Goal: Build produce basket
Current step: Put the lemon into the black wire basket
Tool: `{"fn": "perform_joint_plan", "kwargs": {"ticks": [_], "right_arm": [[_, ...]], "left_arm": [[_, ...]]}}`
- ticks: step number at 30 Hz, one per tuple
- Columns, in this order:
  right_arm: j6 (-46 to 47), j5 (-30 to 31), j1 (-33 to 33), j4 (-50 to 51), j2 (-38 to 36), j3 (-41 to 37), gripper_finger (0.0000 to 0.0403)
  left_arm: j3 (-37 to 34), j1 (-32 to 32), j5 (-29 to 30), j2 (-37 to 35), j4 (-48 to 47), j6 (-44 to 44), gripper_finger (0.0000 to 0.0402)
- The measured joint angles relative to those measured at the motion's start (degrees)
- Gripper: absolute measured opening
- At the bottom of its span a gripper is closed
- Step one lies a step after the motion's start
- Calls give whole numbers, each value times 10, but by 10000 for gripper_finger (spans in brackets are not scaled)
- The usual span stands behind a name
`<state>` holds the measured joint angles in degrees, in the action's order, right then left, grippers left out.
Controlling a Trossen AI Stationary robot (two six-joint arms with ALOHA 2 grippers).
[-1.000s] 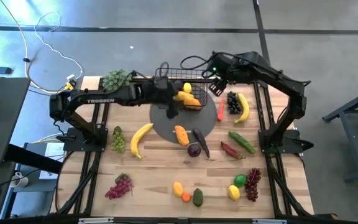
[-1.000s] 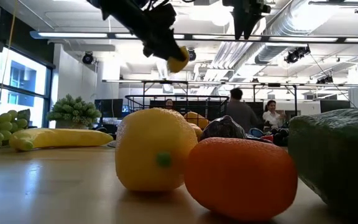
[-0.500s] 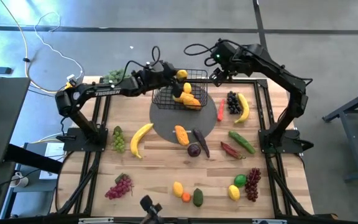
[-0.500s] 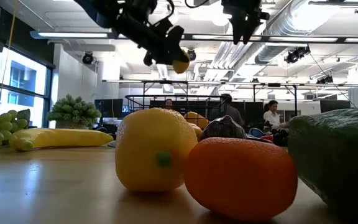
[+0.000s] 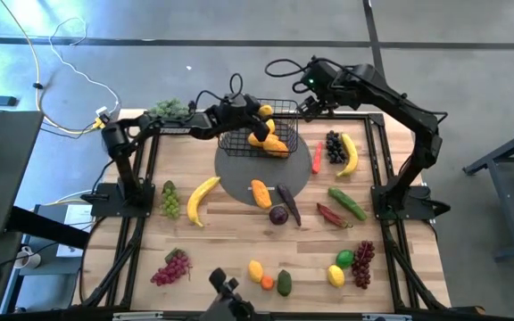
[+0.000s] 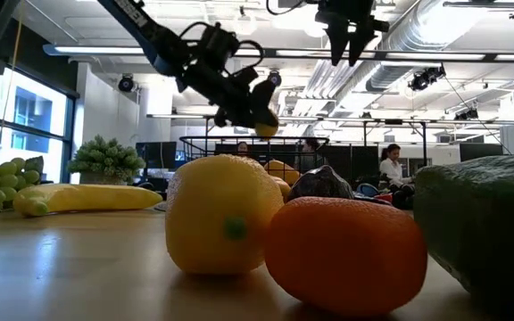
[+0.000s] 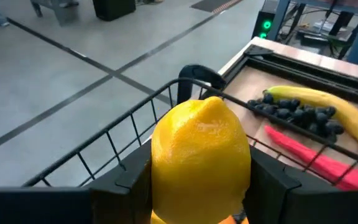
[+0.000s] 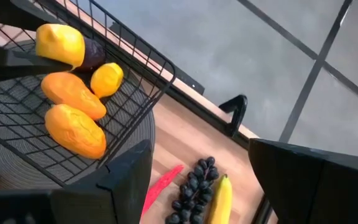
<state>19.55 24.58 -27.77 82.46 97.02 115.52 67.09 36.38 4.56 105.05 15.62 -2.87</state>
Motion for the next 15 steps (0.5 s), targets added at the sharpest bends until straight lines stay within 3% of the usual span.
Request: {"fn": "perform_joint_plan", "kwargs": {"ticks": [15], "right_arm": [[84, -29, 2, 48, 5, -2, 249]], "left_arm": [[0, 8, 5, 32, -11, 0, 202]]}}
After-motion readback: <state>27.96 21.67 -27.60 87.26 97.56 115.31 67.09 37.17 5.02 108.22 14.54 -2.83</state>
